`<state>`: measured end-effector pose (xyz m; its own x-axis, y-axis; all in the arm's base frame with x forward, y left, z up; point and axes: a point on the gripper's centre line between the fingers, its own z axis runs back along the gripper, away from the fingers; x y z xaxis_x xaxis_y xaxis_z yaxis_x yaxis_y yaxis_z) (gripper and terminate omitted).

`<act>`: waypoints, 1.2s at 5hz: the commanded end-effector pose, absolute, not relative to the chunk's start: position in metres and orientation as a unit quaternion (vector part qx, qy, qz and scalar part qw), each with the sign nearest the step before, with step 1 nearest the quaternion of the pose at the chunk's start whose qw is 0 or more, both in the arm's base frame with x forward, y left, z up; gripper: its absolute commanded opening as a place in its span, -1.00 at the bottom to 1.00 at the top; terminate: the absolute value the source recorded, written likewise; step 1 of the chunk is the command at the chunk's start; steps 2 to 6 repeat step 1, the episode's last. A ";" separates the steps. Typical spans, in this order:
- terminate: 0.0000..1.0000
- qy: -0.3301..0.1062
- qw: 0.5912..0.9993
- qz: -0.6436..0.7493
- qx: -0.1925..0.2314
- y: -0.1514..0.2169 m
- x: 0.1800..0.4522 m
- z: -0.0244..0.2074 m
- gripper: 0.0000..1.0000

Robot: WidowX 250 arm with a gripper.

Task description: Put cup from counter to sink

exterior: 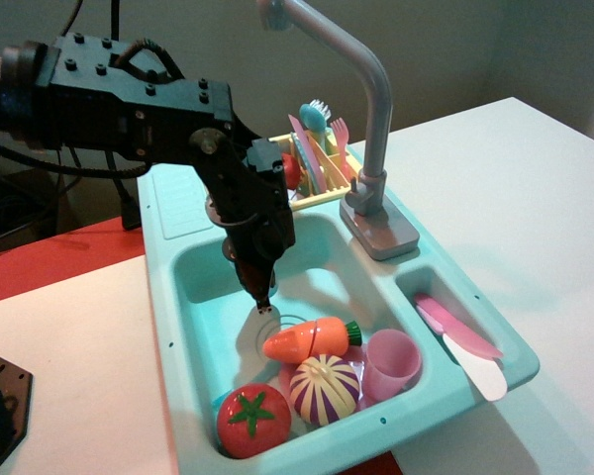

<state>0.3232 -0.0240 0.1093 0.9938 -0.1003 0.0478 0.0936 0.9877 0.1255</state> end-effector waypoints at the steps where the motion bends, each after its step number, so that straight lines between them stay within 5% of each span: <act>1: 1.00 -0.040 0.996 -0.035 0.074 -0.019 0.323 0.123 1.00; 6: 1.00 -0.040 0.996 -0.035 0.074 -0.019 0.323 0.123 1.00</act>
